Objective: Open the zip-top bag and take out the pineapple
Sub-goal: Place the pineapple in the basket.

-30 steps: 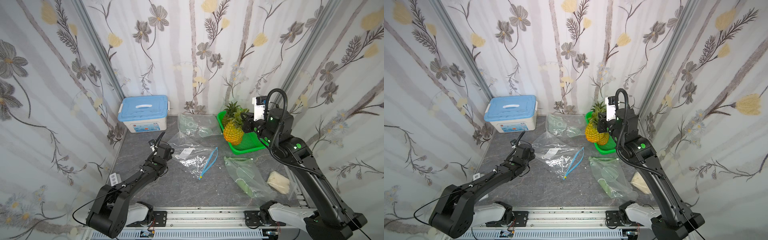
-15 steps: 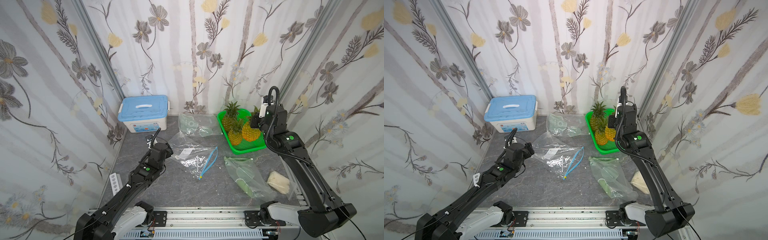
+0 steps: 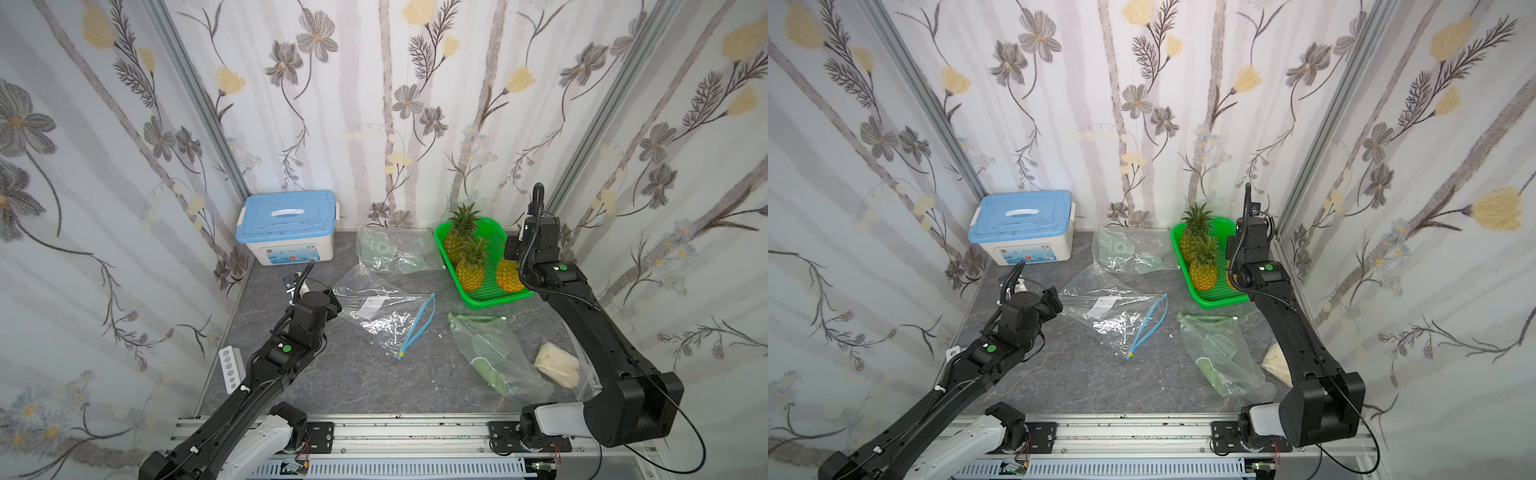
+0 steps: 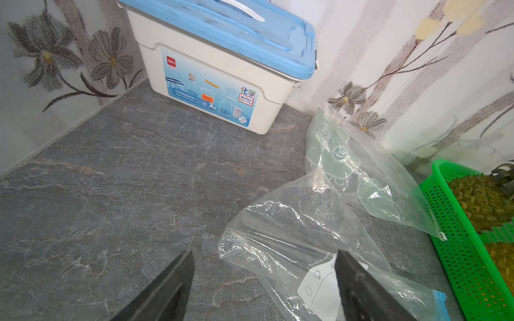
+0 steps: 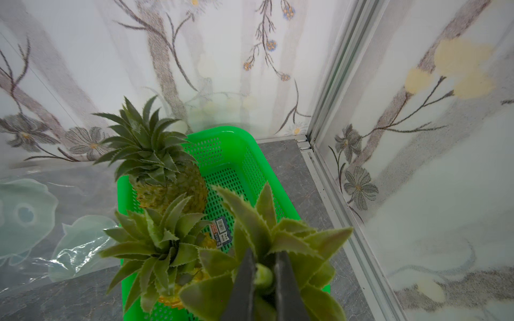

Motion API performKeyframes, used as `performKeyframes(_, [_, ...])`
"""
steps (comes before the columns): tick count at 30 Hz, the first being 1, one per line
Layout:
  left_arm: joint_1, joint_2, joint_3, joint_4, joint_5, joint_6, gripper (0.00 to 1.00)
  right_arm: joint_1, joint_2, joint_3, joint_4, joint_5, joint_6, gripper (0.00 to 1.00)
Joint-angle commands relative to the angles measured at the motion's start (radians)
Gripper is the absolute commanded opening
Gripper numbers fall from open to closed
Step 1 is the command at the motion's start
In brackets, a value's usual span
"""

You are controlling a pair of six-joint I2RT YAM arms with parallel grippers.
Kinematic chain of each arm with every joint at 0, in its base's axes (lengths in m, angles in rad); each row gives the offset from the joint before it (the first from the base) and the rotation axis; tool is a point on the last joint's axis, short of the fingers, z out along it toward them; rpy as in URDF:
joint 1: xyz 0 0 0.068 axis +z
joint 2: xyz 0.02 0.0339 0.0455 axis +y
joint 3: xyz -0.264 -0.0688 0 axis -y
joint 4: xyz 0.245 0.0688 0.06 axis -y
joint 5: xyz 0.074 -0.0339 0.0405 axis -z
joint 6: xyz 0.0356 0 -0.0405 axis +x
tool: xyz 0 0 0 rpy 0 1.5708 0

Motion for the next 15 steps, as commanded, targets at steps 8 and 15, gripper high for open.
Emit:
performKeyframes(8, [-0.002,-0.008,-0.004,-0.012,-0.036,0.01,0.83,-0.055,0.111,-0.047,0.26,-0.119,0.058,0.0])
performKeyframes(15, [-0.002,-0.02,-0.007,-0.007,-0.04,0.017,0.82,-0.053,0.14,-0.079,0.293,-0.119,0.078,0.0])
